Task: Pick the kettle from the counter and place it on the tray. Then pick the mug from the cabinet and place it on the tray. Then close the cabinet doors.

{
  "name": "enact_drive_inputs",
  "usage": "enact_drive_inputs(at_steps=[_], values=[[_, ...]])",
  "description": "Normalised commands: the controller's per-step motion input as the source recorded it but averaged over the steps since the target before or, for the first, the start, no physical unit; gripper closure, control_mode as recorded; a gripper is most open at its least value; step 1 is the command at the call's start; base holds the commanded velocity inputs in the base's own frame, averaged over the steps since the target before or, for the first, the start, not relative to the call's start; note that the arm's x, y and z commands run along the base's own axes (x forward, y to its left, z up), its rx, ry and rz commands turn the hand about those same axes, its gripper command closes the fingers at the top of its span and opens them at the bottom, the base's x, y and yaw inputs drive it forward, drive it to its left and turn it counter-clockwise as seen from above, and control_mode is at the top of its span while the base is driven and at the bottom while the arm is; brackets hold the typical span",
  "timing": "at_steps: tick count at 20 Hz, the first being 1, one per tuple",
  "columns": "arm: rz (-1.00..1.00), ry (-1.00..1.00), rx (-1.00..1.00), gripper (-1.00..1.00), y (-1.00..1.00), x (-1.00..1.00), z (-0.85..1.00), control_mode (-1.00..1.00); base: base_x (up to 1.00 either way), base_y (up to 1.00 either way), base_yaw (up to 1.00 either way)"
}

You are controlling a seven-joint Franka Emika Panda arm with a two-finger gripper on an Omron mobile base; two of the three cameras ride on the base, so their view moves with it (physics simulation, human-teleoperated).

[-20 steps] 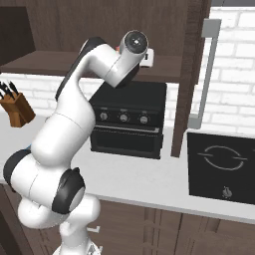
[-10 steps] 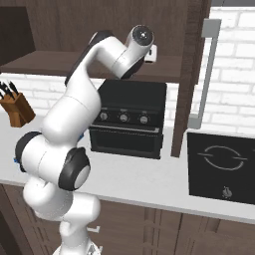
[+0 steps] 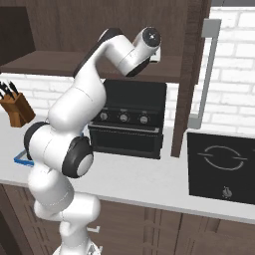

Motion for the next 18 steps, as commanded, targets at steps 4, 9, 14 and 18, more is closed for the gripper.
enact_drive_inputs(at_steps=[4,9,14,18], values=[[0.06,0.00,0.00,-1.00,0.00,0.26,0.00,-1.00,0.00,0.00,0.00],[0.05,0.00,0.00,-1.00,0.00,0.15,0.00,-1.00,0.00,0.00,0.00],[0.06,-0.02,0.00,-1.00,0.00,0.19,-0.01,-1.00,0.00,0.00,0.00],[0.07,-0.06,0.00,-1.00,0.01,0.14,-0.03,-1.00,0.00,0.00,0.00]])
